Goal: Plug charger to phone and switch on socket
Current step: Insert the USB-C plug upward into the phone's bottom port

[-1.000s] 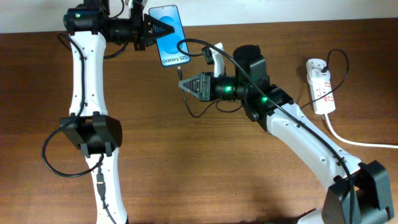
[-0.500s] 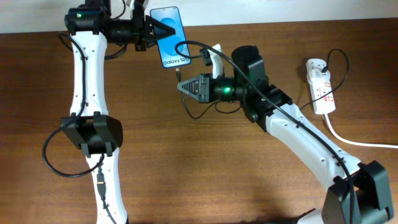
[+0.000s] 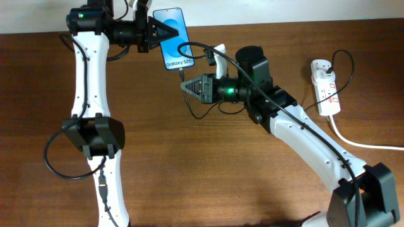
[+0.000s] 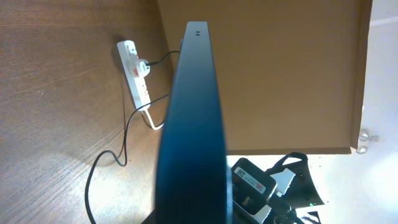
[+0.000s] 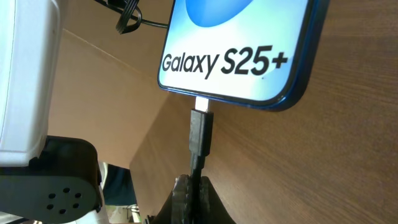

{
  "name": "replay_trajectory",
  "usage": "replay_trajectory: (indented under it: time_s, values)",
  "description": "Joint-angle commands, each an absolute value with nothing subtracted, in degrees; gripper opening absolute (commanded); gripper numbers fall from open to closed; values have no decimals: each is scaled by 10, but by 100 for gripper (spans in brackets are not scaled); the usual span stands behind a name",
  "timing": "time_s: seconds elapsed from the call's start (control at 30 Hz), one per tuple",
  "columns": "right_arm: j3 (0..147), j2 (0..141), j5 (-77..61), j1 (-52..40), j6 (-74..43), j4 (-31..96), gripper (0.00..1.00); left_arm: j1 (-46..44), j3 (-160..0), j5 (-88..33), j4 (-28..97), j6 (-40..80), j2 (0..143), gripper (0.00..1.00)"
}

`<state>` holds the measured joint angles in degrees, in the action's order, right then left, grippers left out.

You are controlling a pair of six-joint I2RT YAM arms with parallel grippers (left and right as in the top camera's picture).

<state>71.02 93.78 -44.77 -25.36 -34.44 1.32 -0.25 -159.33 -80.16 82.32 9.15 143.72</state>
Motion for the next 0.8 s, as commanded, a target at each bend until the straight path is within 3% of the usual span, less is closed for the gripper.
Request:
replay_trajectory:
  time_s: [0.0, 0.77]
  values:
    - [724, 920, -439, -250, -339, 11, 4, -4, -1604, -832, 824, 80, 1427, 0]
    - [724, 920, -455, -250, -339, 17, 4, -4, -1604, -836, 821, 63, 1427, 0]
